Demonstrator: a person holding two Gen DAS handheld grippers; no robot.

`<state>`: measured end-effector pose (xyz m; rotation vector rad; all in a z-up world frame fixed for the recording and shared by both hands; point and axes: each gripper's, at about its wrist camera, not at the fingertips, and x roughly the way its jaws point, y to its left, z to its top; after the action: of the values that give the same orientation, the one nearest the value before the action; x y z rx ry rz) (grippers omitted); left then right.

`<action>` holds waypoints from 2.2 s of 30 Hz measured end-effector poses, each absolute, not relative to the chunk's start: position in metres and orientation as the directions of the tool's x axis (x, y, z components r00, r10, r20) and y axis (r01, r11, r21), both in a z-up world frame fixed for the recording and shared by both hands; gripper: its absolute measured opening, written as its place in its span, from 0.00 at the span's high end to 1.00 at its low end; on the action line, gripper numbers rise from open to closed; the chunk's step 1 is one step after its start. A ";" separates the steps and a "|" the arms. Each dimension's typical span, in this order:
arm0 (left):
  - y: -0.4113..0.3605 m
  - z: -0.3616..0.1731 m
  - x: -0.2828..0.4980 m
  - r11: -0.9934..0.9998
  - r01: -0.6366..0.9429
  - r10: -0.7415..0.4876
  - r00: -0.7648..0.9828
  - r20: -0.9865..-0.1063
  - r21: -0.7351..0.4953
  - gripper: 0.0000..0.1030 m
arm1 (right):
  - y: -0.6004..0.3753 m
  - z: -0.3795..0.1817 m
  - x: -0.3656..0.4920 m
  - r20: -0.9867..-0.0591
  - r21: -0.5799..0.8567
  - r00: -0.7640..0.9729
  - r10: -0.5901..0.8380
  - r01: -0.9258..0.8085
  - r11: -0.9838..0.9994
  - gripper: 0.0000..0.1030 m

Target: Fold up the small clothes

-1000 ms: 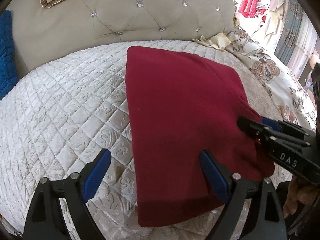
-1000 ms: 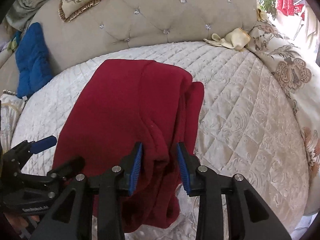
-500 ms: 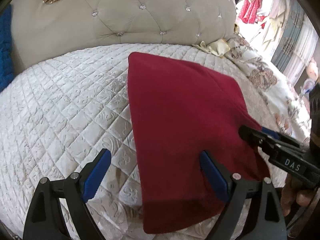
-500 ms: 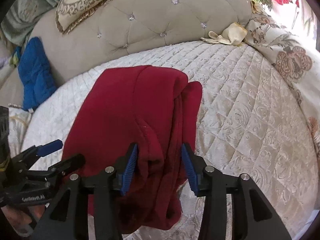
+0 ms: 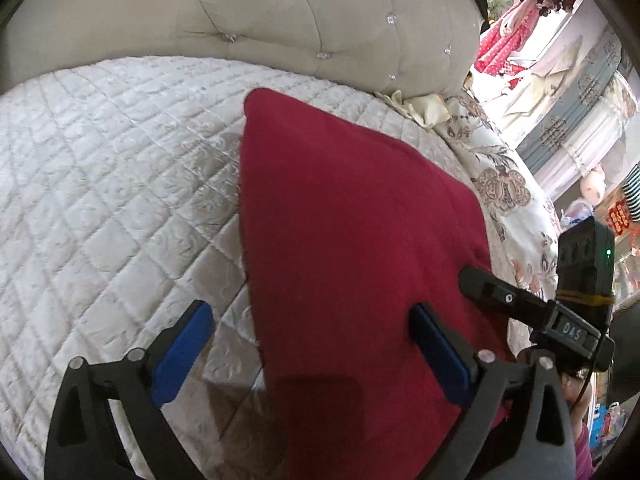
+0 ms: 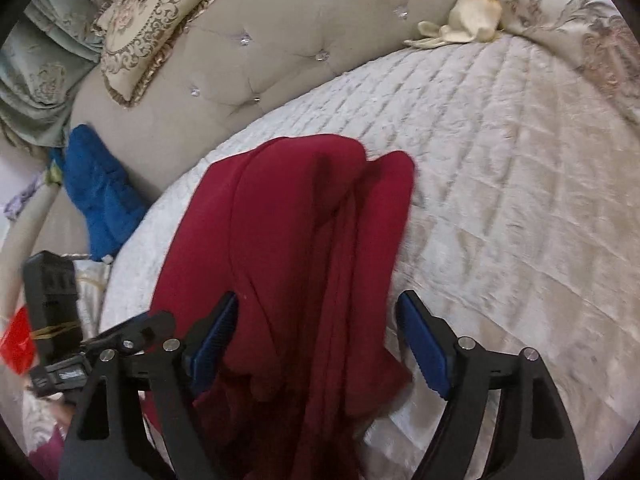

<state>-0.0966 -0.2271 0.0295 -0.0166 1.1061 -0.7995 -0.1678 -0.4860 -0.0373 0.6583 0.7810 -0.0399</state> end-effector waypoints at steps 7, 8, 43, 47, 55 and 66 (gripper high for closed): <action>-0.236 0.029 -0.099 0.674 0.600 -0.625 0.152 -0.765 -0.431 0.27 | -0.475 -0.038 -0.152 -0.628 0.563 0.739 0.244 0.216 0.798 0.60; -0.236 0.033 -0.101 0.676 0.609 -0.618 0.160 -0.770 -0.416 0.29 | -0.470 -0.032 -0.153 -0.630 0.545 0.744 0.222 0.221 0.809 0.67; -0.091 0.092 -0.138 0.917 0.397 -0.287 0.572 -0.769 -0.048 0.12 | -0.292 0.007 -0.165 -0.749 0.024 0.662 -0.005 0.034 0.999 0.75; -0.088 0.102 -0.145 0.920 0.391 -0.280 0.603 -0.747 -0.029 0.12 | -0.292 0.004 -0.172 -0.740 0.029 0.672 -0.014 0.052 0.998 0.75; -0.084 0.128 -0.166 0.928 0.371 -0.290 0.676 -0.677 -0.027 0.12 | -0.300 0.046 -0.198 -0.665 0.109 0.746 -0.024 0.128 0.986 0.73; -0.081 0.145 -0.182 0.942 0.336 -0.266 0.730 -0.630 -0.009 0.12 | -0.301 0.069 -0.209 -0.623 0.141 0.778 -0.081 0.213 0.967 0.61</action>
<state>-0.1817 -0.0808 0.1451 0.1086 0.6758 -0.3325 -0.2093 -0.3012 0.0686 0.2088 0.6616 -0.1605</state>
